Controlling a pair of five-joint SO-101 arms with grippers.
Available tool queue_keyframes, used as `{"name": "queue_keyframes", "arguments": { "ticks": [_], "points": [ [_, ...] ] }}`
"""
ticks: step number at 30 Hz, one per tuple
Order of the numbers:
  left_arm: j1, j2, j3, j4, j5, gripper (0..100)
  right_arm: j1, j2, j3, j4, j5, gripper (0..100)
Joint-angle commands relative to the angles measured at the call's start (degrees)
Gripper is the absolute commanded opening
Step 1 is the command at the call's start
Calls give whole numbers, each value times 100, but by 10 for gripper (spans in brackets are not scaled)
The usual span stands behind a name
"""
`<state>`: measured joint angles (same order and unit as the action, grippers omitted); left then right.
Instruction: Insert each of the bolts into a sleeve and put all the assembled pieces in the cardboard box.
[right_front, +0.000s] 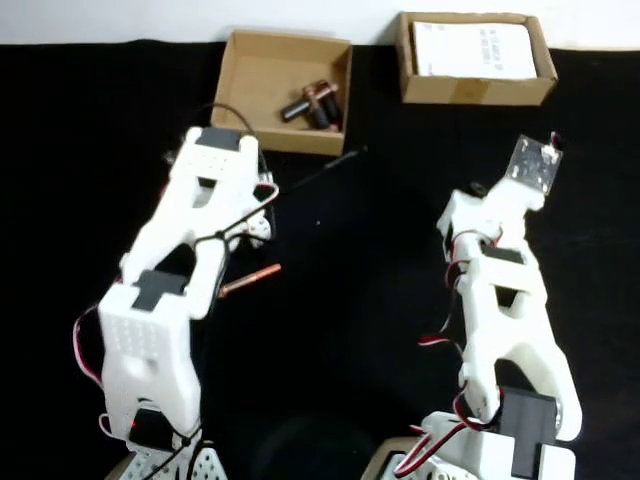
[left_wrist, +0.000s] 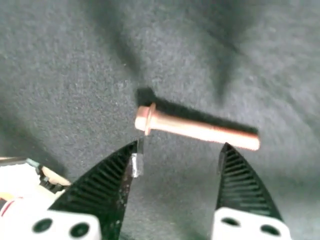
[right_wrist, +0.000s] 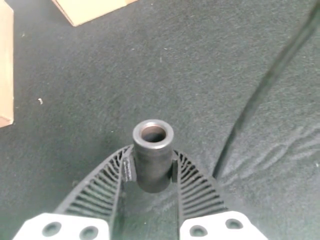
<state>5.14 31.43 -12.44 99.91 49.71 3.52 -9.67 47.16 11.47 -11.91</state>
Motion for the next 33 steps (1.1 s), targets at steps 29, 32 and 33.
{"name": "queue_keyframes", "arguments": {
  "ticks": [29, 32, 33],
  "points": [
    [-180, -2141, 31, 132, -185, 245, -57, -303, -22, -110, 26, 8],
    [92, -2457, 927, 105, -791, 245, -57, -303, -22, -119, 26, 8],
    [180, -2396, 1156, 97, -932, 245, -57, -303, -22, -119, 26, 8]
  ]
}}
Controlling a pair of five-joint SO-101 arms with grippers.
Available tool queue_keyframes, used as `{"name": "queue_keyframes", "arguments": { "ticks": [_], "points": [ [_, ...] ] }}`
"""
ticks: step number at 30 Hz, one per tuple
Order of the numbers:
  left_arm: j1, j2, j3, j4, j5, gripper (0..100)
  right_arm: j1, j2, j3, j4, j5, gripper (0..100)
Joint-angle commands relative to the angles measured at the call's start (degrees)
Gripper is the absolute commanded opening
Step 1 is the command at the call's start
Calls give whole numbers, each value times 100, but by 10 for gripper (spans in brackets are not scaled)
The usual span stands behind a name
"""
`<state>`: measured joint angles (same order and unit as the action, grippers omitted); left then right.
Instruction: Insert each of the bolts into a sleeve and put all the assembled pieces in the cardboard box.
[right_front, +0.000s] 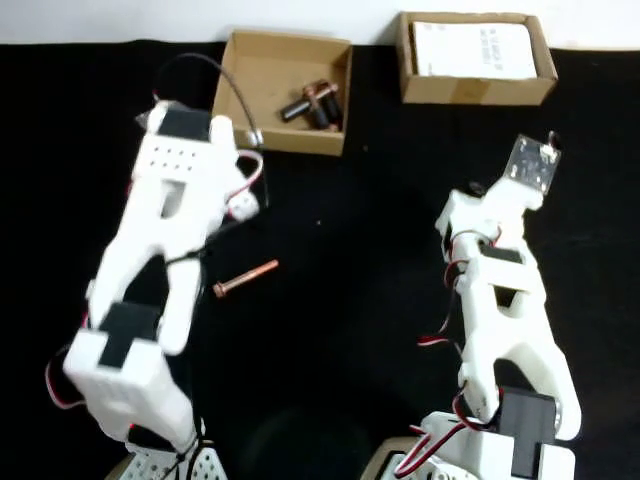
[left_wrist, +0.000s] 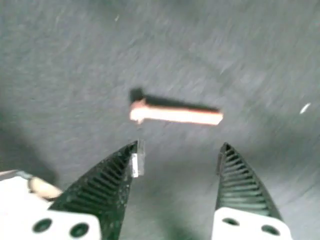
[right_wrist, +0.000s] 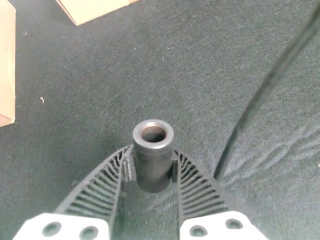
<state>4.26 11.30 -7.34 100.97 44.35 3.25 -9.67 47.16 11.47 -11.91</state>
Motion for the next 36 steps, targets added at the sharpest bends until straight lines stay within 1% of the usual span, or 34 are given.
{"name": "queue_keyframes", "arguments": {
  "ticks": [1, 4, 6, 9, 11, 14, 19, 28, 31, 36],
  "points": [
    [365, -251, 822, -44, -492, 245, -31, -303, -22, -119, 26, 8],
    [462, 462, 989, -501, -536, 242, -31, -303, -22, -119, 26, 8],
    [470, 1121, 884, -651, -527, 242, -31, -303, -13, -119, 26, 8],
    [400, 2176, 470, -659, -510, 242, -31, -303, -13, -119, 26, 8],
    [224, 2747, 31, -615, -246, 242, -31, -303, 57, -136, 26, 8],
    [-101, 3240, -769, -360, 53, 242, -31, -303, 75, -136, 26, 8],
    [-505, 3345, -1982, 0, 35, 242, -40, -303, 75, -136, 26, 8],
    [-813, 3345, -3424, 0, 26, 242, -145, -303, 92, -136, 26, 8],
    [-778, 3345, -3670, 0, 26, 242, -145, -303, 92, -136, 26, 8],
    [-769, 3143, -3670, 0, 62, 242, -145, -303, 92, -136, 26, 8]
  ]
}}
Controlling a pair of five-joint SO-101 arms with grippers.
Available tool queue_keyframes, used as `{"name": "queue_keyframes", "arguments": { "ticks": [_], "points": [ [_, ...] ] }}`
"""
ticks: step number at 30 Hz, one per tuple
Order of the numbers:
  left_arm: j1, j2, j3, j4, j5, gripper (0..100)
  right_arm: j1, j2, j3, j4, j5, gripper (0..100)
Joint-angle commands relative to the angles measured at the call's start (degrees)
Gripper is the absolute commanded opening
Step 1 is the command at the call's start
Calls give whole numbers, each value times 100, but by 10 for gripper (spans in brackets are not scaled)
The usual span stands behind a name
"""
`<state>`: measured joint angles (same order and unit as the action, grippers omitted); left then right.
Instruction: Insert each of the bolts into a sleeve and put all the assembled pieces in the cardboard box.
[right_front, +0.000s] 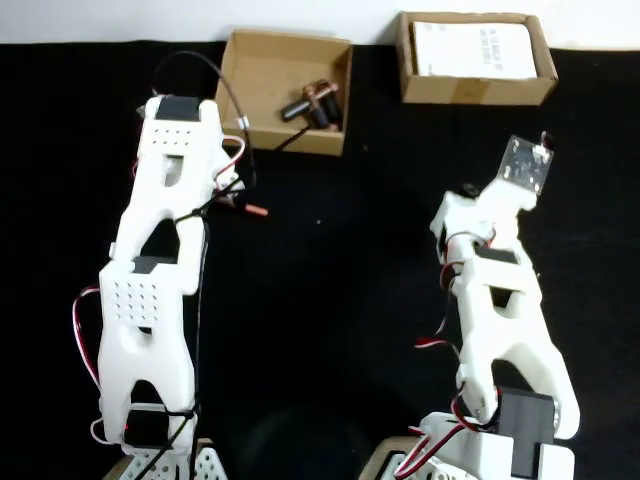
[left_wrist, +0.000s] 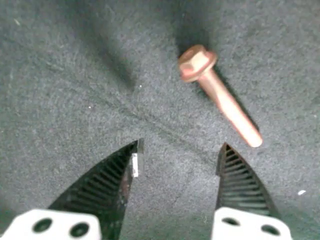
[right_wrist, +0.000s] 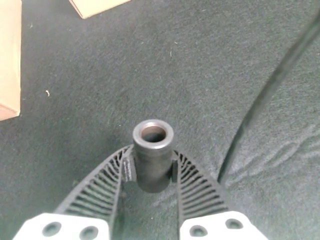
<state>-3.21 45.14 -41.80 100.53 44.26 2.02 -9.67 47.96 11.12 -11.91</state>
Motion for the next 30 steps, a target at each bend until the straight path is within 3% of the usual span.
{"name": "queue_keyframes", "arguments": {
  "ticks": [1, 7, 16, 30],
  "points": [
    [-22, -382, -215, 44, 88, 241, -22, -303, 13, -101, 26, 8],
    [110, -927, -215, 18, 967, 242, -22, -303, 13, -101, 26, 8],
    [585, 198, -251, -158, 1618, 241, -31, -303, 13, -101, 26, 8],
    [-189, 884, -1086, -53, 1793, 189, -31, -303, 13, -101, 26, 8]
  ]
}}
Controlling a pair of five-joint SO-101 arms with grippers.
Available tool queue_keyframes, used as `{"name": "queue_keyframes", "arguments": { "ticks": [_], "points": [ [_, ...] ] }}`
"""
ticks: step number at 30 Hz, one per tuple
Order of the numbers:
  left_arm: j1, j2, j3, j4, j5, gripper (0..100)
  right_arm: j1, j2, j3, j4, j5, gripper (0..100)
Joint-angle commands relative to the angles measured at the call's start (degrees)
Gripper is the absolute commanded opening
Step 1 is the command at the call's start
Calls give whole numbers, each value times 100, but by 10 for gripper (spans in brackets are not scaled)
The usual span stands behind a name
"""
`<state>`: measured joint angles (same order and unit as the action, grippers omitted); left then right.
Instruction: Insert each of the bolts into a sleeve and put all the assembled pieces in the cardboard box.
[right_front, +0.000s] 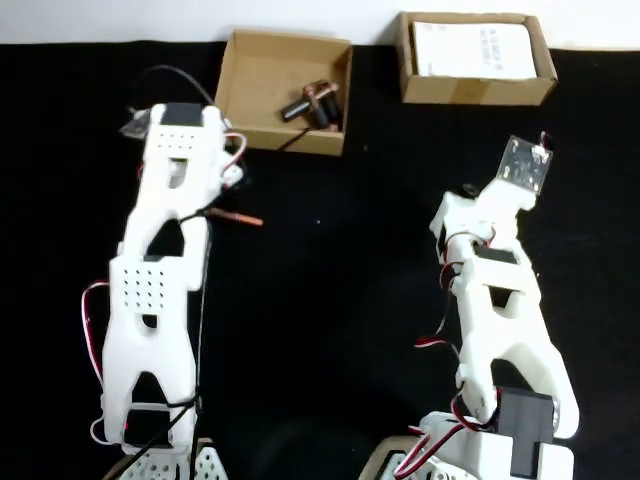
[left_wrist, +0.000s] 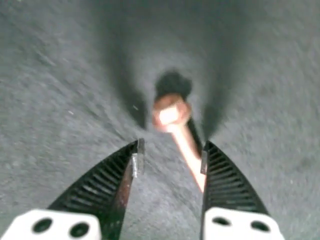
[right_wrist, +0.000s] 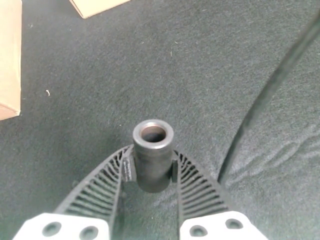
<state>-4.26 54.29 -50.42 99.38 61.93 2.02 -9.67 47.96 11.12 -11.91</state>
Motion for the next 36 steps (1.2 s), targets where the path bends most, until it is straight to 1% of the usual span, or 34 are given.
{"name": "queue_keyframes", "arguments": {
  "ticks": [1, 3, 5, 9, 14, 16, 19, 21, 24, 28, 32, 34, 36],
  "points": [
    [-101, -31, -215, 70, 26, 182, -31, -303, 13, -101, 26, 8],
    [-127, -22, -215, 70, -18, 164, -31, -303, 13, -101, 26, 8],
    [-136, -22, -154, 70, -237, 129, -31, -303, 13, -101, 26, 8],
    [-136, -22, -84, 44, -826, 4, -31, -303, 13, -101, 26, 8],
    [-101, -22, -66, 53, -1495, 8, -31, -303, 13, -101, 26, 8],
    [-101, -31, -66, 70, -2101, 8, -31, -303, 13, -101, 26, 8],
    [-31, -31, -66, 79, -3341, 8, -31, -303, 13, -101, 26, 8],
    [84, -57, -66, 79, -3807, 8, -31, -303, 13, -101, 26, 8],
    [207, -84, -101, 132, -3736, 9, -31, -303, 13, -101, 26, 8],
    [242, -418, -66, 158, -2716, 10, -31, -303, 13, -101, 26, 8],
    [242, -831, -40, 158, -2664, 10, -31, -303, 13, -101, 26, 8],
    [242, -1024, 171, 158, -2655, 12, -31, -303, 13, -101, 26, 8],
    [242, -1191, 514, 158, -2655, 46, -31, -303, 13, -101, 26, 8]
  ]
}}
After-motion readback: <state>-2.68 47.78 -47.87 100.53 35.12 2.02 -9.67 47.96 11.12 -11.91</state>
